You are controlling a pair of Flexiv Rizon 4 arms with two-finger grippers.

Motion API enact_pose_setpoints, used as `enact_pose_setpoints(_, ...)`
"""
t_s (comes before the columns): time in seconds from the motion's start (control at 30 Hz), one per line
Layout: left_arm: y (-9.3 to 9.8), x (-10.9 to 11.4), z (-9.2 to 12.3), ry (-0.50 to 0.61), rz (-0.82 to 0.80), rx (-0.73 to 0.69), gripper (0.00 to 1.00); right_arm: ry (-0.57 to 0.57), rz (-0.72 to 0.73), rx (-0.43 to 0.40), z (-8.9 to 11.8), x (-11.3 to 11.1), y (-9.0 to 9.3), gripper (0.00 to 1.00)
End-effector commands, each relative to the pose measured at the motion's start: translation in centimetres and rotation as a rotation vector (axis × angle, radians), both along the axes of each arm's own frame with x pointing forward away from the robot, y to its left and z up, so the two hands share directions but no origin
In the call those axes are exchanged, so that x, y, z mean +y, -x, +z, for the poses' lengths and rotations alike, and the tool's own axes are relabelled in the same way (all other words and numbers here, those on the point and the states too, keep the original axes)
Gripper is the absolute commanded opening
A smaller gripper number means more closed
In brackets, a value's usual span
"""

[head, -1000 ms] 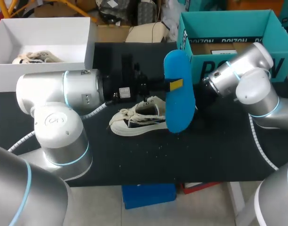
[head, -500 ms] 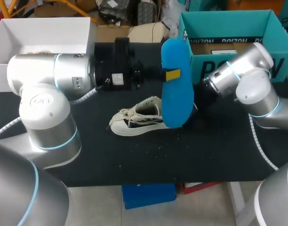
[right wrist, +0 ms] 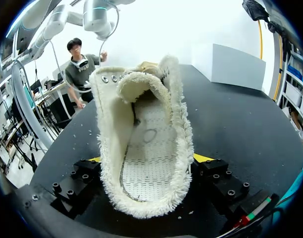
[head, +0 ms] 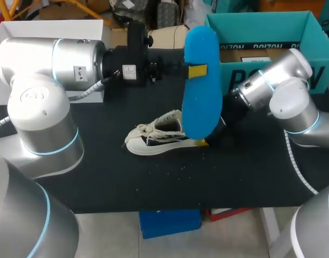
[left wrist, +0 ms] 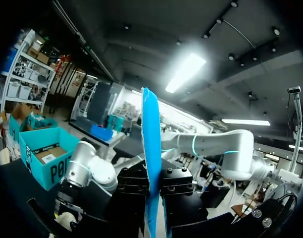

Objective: Take the shoe out of the shoebox, open the shoe tongue, remove and reinsert the insole, then place the shoe into the shoebox

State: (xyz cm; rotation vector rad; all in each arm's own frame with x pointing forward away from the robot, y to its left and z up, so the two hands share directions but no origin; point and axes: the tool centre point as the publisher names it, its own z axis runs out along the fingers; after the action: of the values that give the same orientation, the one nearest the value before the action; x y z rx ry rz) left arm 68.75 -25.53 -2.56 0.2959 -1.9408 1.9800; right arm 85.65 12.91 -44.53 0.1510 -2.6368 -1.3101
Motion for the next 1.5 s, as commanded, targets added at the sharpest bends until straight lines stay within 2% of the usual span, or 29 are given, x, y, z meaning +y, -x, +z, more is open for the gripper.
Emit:
enact_pose_setpoints(0.03,0.7,0.2,0.4,0.024,0.008,0.001,0.00,0.002,0.000,0.002,-0.4,0.2,0.0,0.00)
enact_pose_setpoints(0.23,1.2,0.5,1.0,0.026,0.010,-0.007,0.00,0.002,0.000,0.002,-0.4,0.2,0.0,0.00)
enact_pose_setpoints(0.67,1.8,0.8,3.6,0.061,-0.004,-0.044,0.00,0.002,0.000,0.002,-0.4,0.2,0.0,0.00)
enact_pose_setpoints(0.7,1.8,0.8,3.7,0.039,0.005,-0.062,0.00,0.002,0.000,0.002,-0.4,0.2,0.0,0.00)
enact_pose_setpoints(1.07,1.8,1.1,4.0,0.065,0.005,-0.062,0.00,0.002,0.000,0.002,-0.4,0.2,0.0,0.01)
enact_pose_setpoints(1.13,1.8,1.1,4.0,0.065,0.005,-0.062,0.00,0.002,0.000,0.002,-0.4,0.2,0.0,0.12)
enact_pose_setpoints(1.2,1.8,1.1,4.0,0.065,0.005,-0.062,0.00,0.001,-0.009,-0.006,-0.4,0.1,-0.1,0.15)
enact_pose_setpoints(1.23,1.8,1.1,4.0,0.065,0.005,-0.062,0.00,0.003,-0.016,-0.017,-0.2,-0.1,-0.1,0.24)
enact_pose_setpoints(1.27,1.8,1.1,4.0,0.065,0.005,-0.062,0.00,0.015,-0.027,-0.032,-0.1,-0.3,-0.1,0.44)
enact_pose_setpoints(1.3,1.8,1.1,4.0,0.065,0.005,-0.062,0.00,0.026,-0.043,-0.052,0.1,-0.6,-0.2,1.00)
enact_pose_setpoints(1.5,1.8,1.1,4.0,0.065,0.005,-0.062,0.00,0.114,-0.087,-0.138,1.2,-2.6,-0.4,1.00)
